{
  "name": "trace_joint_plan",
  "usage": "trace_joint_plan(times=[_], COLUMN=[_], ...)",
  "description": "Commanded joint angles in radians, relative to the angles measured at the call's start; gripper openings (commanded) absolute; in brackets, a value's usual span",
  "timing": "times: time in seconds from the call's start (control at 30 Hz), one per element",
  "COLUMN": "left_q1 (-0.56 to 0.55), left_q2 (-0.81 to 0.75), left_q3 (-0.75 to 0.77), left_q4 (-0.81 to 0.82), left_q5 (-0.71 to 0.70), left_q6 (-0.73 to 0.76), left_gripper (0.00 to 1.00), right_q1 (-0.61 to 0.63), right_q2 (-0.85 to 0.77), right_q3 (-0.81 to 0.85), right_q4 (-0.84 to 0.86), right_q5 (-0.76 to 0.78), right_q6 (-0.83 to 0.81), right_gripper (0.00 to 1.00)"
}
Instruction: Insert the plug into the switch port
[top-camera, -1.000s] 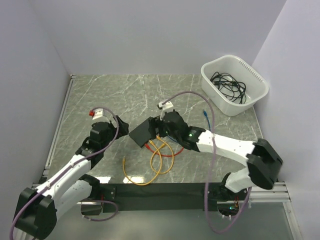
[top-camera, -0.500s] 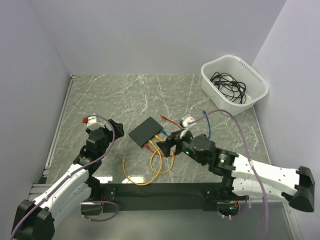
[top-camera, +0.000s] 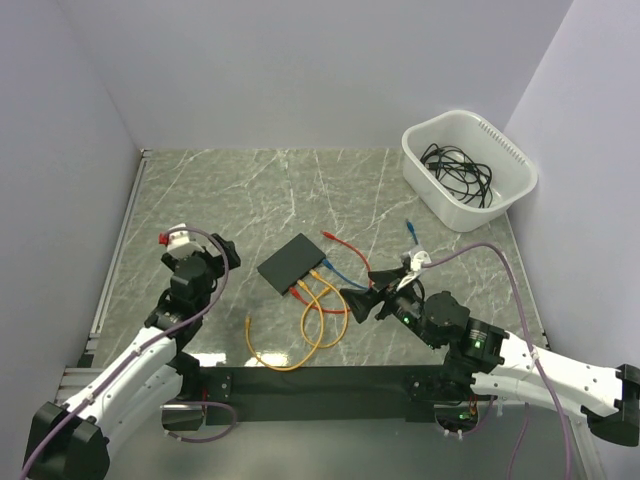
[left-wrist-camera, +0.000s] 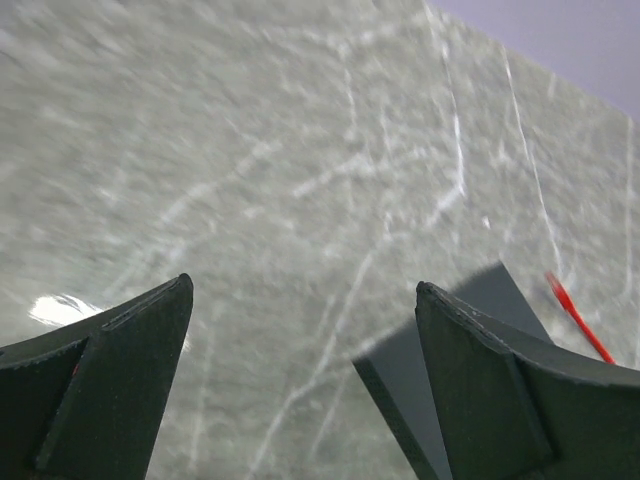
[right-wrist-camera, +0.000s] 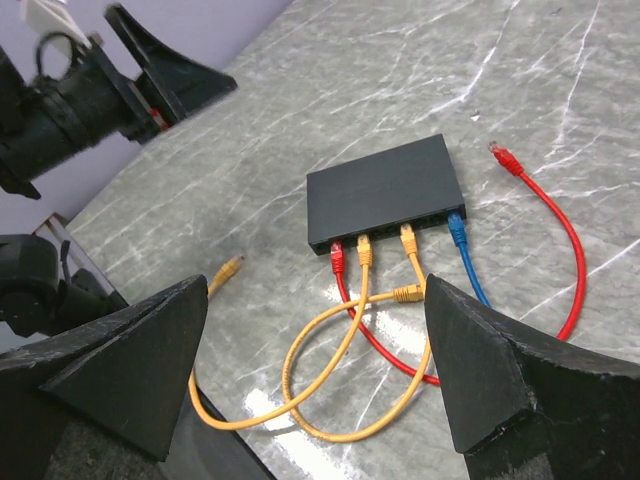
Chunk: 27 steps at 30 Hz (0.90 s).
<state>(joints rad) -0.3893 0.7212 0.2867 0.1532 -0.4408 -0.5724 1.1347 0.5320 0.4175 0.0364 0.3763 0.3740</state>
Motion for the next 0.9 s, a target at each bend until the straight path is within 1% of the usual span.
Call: trace_joint_plan(times=[0.0,0.03,0.1,0.13,0.17,0.2,0.23,0.27,0.3,0.33,0.37,0.4,0.43,0.47,0.5,0.53,0.57,0.6,0.63,0.67,0.7,0.73,0.77,0.8,0.83,0.87], left_q1=[0.007,0.009,0.012,0.012,0.015,0.015,0.015,0.017,0.018,0.02,0.023,0.03,0.062,0.082,0.107,0.151,0.168,0.17,0.184,0.202,0.208,0.231,0.278,0.306,0.317,0.322], left_q2=[-0.019,-0.016,0.0,0.006,0.006,0.006,0.009,0.014,0.036,0.055,0.082,0.154,0.197,0.24,0.332,0.381,0.429,0.489,0.51,0.536,0.59,0.625,0.667,0.766,0.782,0.744], left_q3=[0.051,0.033,-0.006,-0.055,-0.049,-0.055,-0.09,-0.119,-0.153,-0.209,-0.225,-0.231,-0.225,-0.222,-0.221,-0.215,-0.201,-0.183,-0.141,-0.126,-0.109,-0.1,-0.107,-0.116,-0.13,-0.118], left_q4=[0.057,0.078,0.188,0.257,0.258,0.31,0.365,0.453,0.632,0.72,0.779,0.82,0.888,0.916,0.96,1.035,1.072,1.066,1.053,1.066,1.054,1.087,1.133,1.293,1.327,1.239], left_q5=[-0.16,-0.18,-0.248,-0.272,-0.292,-0.314,-0.317,-0.323,-0.306,-0.3,-0.305,-0.312,-0.297,-0.273,-0.241,-0.175,-0.156,-0.136,-0.098,-0.019,-0.009,0.016,0.08,0.108,0.09,0.134], left_q6=[0.095,0.097,0.091,0.109,0.095,0.115,0.181,0.224,0.28,0.389,0.417,0.43,0.433,0.427,0.421,0.398,0.407,0.419,0.439,0.448,0.456,0.441,0.422,0.404,0.42,0.395], left_gripper=[0.99,0.98,0.97,0.97,0.97,0.95,0.95,0.95,0.95,0.95,0.95,0.99,0.99,0.99,0.99,0.99,0.99,0.98,0.98,0.97,0.95,0.94,0.95,0.93,0.95,0.95], right_q1=[0.004,0.005,0.002,0.003,0.005,0.004,0.005,0.005,0.005,0.004,0.004,0.005,0.004,0.005,0.004,0.005,0.004,0.004,0.005,0.005,0.005,0.004,0.002,0.002,0.0,-0.001], right_q2=[0.003,0.009,0.023,0.029,0.036,0.046,0.051,0.056,0.063,0.065,0.063,0.06,0.06,0.057,0.057,0.057,0.059,0.06,0.065,0.069,0.082,0.091,0.103,0.133,0.15,0.167], right_q3=[0.001,0.001,-0.002,-0.002,-0.002,0.001,0.004,0.006,0.007,0.007,0.006,0.0,-0.003,-0.005,-0.002,0.0,0.004,0.015,0.021,0.027,0.033,0.041,0.049,0.07,0.084,0.098], right_q4=[0.016,0.019,0.032,0.036,0.039,0.039,0.037,0.036,0.033,0.031,0.031,0.037,0.042,0.045,0.048,0.048,0.045,0.031,0.022,0.016,0.004,-0.007,-0.019,-0.029,-0.056,-0.072], right_q5=[0.038,0.033,0.027,0.026,0.023,0.023,0.021,0.021,0.021,0.022,0.023,0.023,0.024,0.026,0.029,0.029,0.03,0.044,0.056,0.068,0.079,0.116,0.137,0.156,0.176,0.218], right_q6=[0.005,0.005,0.003,0.003,0.003,0.002,0.002,0.002,0.002,0.005,0.005,0.008,0.006,0.008,0.011,0.009,0.008,0.003,0.003,0.002,-0.006,-0.006,-0.001,0.002,0.008,0.029], right_gripper=[0.95,0.95,0.95,0.95,0.95,0.95,0.95,0.95,0.95,0.95,0.95,0.95,0.95,0.95,0.95,0.95,0.95,0.95,0.95,0.96,0.96,0.96,0.96,0.96,0.96,0.96])
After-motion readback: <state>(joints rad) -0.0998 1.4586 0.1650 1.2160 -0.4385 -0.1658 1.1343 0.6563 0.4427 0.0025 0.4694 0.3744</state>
